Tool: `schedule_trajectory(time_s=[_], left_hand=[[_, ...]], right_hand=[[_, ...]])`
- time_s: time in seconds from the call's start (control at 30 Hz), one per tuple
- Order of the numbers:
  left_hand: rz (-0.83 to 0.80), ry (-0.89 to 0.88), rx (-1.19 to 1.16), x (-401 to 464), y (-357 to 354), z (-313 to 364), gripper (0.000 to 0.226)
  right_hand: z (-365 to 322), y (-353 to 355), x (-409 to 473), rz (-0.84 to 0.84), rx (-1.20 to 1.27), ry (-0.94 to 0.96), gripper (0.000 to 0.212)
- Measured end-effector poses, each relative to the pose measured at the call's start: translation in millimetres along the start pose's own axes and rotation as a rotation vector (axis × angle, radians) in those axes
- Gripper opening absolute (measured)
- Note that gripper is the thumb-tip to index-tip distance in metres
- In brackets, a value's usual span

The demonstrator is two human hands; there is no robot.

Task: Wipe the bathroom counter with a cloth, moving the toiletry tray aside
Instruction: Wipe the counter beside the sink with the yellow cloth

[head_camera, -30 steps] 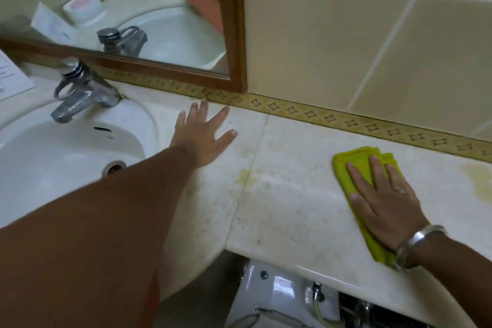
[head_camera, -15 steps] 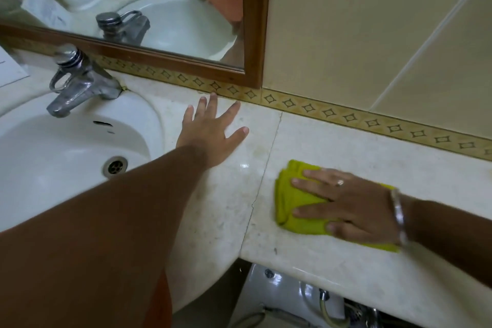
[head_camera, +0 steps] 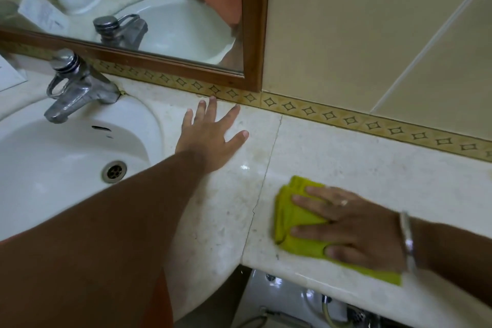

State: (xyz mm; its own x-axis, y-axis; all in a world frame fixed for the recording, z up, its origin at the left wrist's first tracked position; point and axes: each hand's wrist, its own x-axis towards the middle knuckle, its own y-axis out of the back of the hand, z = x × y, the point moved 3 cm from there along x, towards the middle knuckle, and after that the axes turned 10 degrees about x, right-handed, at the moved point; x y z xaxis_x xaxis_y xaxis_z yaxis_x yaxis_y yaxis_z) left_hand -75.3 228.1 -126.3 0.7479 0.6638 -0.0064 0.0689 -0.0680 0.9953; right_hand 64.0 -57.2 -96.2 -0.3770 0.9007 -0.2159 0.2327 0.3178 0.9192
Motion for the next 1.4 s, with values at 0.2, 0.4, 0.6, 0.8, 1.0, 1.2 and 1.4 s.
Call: schedule_trajectory(time_s=[0.2,0.4,0.6,0.8,1.0,1.2,1.4], left_hand=[[0.004,0.007,0.008,1,2,1,0.081],[-0.008,0.016,0.006,-2,0,1,0.075],[-0.021,0.004,0.012,-2,6,3,0.083],[0.003,0.006,0.008,0,1,2,0.078],[0.017,0.018,-0.004,-1,-1,2,0.078],[0.022,0.006,0.001,0,1,1,0.085],[0.024,0.015,-0.006,-1,-3,0,0.077]], right_hand=[[73,35,37,0.085,-0.016,-0.517,0.062],[-30,3,75,0.107,-0.117,-0.138,0.061],[30,15,-1,0.048,0.091,-0.234,0.061],[52,33,84,0.185,-0.029,-0.577,0.059],[-29,-4,47,0.079,-0.018,-0.078,0.061],[64,32,23,0.111,-0.055,-0.485,0.061],[11,15,85,0.134,-0.088,-0.392,0.063]])
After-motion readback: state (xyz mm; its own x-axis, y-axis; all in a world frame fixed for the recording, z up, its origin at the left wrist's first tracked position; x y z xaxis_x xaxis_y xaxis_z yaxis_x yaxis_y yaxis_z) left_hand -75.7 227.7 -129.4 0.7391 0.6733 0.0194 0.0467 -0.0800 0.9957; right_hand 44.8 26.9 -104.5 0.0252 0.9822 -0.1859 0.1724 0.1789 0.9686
